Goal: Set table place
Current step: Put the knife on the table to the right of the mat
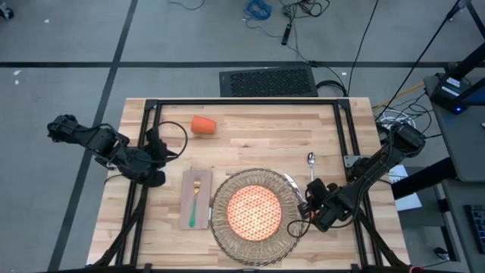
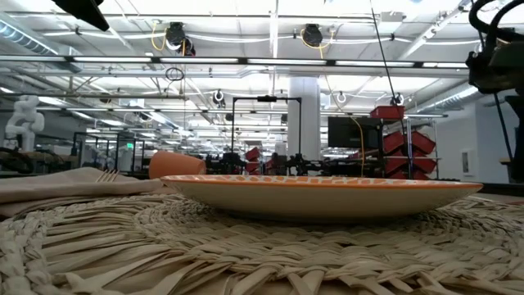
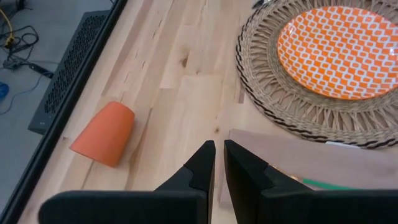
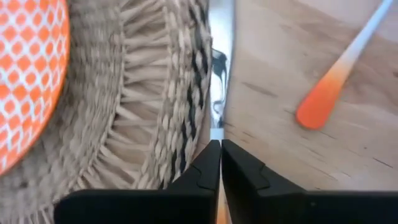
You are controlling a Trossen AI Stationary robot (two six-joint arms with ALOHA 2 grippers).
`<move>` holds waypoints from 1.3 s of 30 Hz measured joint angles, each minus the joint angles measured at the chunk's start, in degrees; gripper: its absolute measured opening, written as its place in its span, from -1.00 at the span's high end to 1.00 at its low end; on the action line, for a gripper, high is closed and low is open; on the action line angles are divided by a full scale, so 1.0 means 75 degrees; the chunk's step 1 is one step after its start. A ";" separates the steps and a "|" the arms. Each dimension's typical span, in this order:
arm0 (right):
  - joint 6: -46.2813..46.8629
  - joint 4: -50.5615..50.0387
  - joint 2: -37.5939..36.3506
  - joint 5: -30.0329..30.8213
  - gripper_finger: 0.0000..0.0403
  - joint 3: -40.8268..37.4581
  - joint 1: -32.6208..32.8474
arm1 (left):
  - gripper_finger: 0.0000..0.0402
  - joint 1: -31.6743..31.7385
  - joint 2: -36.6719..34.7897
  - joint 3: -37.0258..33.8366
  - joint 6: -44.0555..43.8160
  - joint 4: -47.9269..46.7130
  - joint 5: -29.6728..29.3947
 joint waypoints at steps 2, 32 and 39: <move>-0.0402 0.0184 0.0018 -0.0241 0.98 0.0000 -0.0003 | 0.89 0.0000 0.0000 0.0000 -0.0033 0.0000 0.0003; -0.2079 0.0445 0.1055 -0.3281 0.46 0.0105 -0.1730 | 0.89 0.0000 0.0189 0.0000 0.0043 0.0124 0.0042; -0.1670 0.0254 0.1119 -0.3322 0.62 0.0257 -0.1777 | 0.89 0.0000 0.0189 0.0000 0.0209 0.0137 0.0061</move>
